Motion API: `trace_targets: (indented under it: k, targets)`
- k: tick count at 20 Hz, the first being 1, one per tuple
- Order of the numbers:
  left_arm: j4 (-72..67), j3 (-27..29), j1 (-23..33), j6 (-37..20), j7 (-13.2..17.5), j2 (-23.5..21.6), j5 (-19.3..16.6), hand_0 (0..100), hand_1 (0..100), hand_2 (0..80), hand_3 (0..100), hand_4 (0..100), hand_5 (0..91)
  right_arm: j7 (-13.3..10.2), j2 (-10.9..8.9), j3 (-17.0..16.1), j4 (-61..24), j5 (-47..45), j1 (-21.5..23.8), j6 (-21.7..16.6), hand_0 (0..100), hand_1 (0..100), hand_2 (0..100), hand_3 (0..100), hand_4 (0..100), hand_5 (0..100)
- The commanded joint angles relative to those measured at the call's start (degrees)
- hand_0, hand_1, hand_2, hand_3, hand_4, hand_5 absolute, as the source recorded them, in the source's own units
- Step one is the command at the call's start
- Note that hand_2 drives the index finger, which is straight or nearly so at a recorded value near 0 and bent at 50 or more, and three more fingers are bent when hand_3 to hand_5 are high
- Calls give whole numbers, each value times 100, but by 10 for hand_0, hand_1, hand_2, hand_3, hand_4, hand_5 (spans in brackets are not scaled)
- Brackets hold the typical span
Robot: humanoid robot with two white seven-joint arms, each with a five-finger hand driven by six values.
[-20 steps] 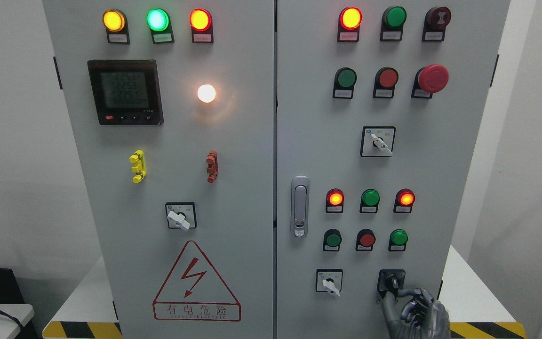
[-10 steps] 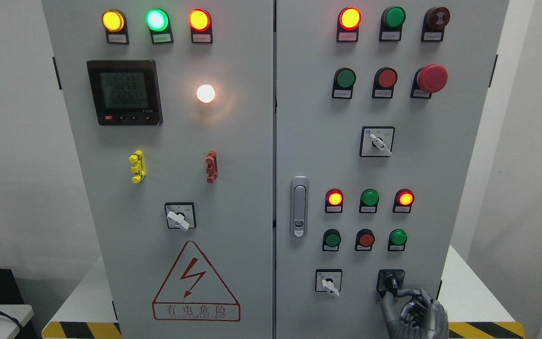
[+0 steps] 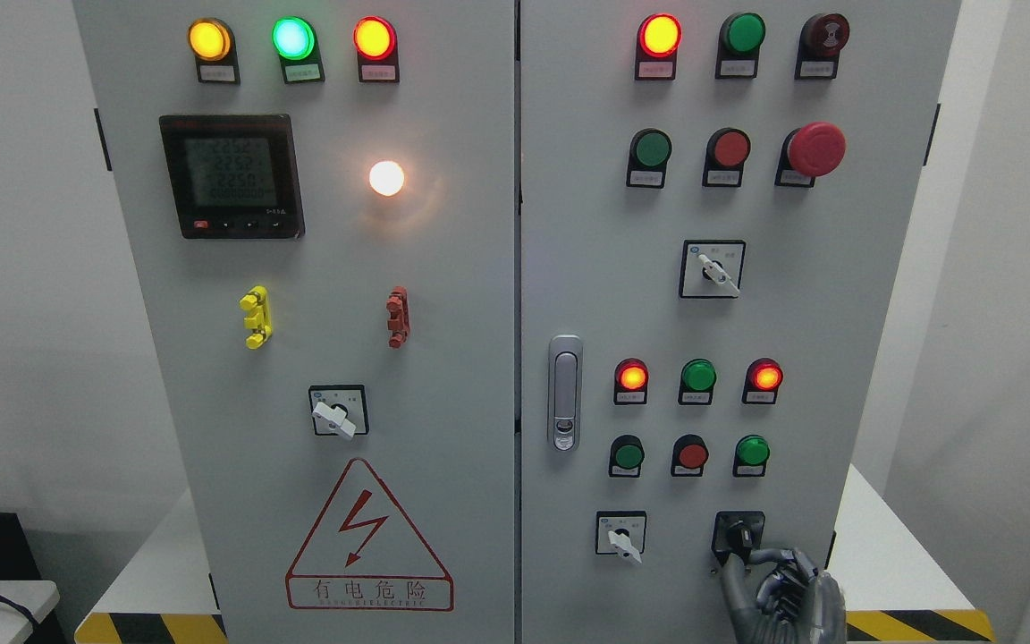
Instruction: Trip black knob to open circuit
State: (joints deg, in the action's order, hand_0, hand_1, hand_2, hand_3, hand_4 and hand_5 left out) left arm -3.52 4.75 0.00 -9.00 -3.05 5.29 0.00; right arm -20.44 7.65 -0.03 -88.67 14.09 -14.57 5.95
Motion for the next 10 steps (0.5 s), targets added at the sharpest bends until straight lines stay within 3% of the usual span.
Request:
trace_targets:
  k: [1, 10]
  targets:
    - [0, 0, -44, 3, -2, -1, -193, 120, 389, 0, 0, 0, 0, 5, 0, -120, -9, -55, -55, 3, 527, 800, 632, 974, 992, 992]
    - [0, 0, -44, 3, -2, -1, -193, 120, 389, 0, 0, 0, 0, 5, 9, -120, -1, -205, -90, 20, 527, 800, 633, 982, 994, 992]
